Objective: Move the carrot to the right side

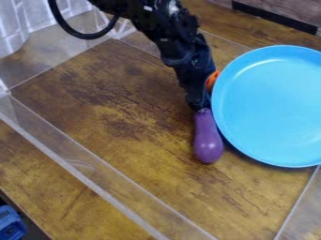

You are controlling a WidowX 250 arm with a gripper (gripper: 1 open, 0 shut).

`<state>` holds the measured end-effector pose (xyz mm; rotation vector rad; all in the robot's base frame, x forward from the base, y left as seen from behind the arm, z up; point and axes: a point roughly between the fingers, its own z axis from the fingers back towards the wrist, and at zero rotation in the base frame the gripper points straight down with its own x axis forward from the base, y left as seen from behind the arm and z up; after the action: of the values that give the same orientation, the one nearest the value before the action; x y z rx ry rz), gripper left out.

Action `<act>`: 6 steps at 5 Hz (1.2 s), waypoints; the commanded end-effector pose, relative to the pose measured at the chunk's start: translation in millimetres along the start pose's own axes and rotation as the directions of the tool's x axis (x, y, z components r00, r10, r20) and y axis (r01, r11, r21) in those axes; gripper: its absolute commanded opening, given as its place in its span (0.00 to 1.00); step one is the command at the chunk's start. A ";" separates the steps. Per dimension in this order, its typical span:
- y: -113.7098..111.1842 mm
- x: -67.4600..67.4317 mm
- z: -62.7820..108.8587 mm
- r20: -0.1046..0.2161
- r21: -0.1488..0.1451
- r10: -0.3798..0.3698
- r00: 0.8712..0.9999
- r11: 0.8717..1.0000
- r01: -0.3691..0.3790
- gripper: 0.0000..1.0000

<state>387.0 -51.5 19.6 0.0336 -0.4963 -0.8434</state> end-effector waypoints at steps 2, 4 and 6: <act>-33.1 9.0 0.2 -0.002 -0.112 -0.137 0.991 0.984 0.136 0.00; -32.1 15.6 1.8 0.000 -0.122 -0.165 0.986 0.979 0.163 0.00; -17.4 13.6 -4.0 -0.012 -0.106 -0.138 0.990 0.985 0.136 0.00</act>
<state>385.7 -69.6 20.7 -0.0106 -0.4472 -0.9891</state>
